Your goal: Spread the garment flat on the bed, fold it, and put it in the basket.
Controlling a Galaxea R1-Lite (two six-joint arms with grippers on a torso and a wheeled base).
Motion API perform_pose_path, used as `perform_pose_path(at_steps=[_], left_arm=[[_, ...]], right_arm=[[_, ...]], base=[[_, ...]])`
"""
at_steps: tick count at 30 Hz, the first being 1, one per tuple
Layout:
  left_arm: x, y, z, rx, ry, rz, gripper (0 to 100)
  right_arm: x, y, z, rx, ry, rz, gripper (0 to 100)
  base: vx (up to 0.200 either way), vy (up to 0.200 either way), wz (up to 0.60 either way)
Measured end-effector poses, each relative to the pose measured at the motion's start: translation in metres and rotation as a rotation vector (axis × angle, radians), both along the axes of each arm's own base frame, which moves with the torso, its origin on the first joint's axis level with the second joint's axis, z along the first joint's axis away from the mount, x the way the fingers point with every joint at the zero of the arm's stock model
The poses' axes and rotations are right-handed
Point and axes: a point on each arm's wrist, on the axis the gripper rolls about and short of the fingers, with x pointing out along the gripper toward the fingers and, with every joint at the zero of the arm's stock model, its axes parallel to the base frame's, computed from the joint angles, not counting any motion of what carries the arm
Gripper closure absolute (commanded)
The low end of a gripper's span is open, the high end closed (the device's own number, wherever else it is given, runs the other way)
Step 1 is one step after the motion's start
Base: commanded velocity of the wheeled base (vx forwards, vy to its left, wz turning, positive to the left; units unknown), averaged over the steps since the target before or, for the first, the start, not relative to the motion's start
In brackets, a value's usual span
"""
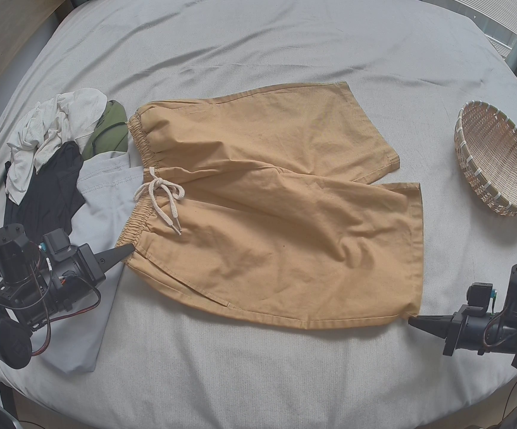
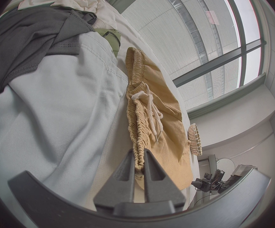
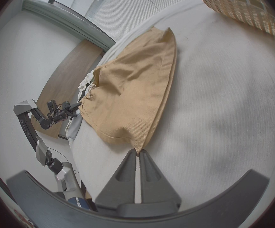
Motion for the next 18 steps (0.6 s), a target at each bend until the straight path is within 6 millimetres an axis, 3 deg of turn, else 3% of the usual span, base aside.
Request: perform_pose_path(at_steps=[6, 7, 18], left_arm=[[-0.0019, -0.0001, -0.0015, 0.002, 0.006, -0.001, 100], [-0.0022, -0.0002, -0.0018, 0.002, 0.008, -0.001, 100], [-0.0028, -0.0004, -0.0011, 0.004, 0.001, -0.002, 100]], right_arm=[[-0.0028, -0.0015, 0.003, -0.011, -0.007, -0.032, 100], [-0.0025, -0.0016, 0.0027, -0.013, -0.006, -0.034, 0], [0.0004, 0.0002, -0.0007, -0.016, 0.002, -0.025, 0]], base=[[0.0, 0.0, 0.0], [0.0, 0.0, 0.0], [0.0, 0.0, 0.0]])
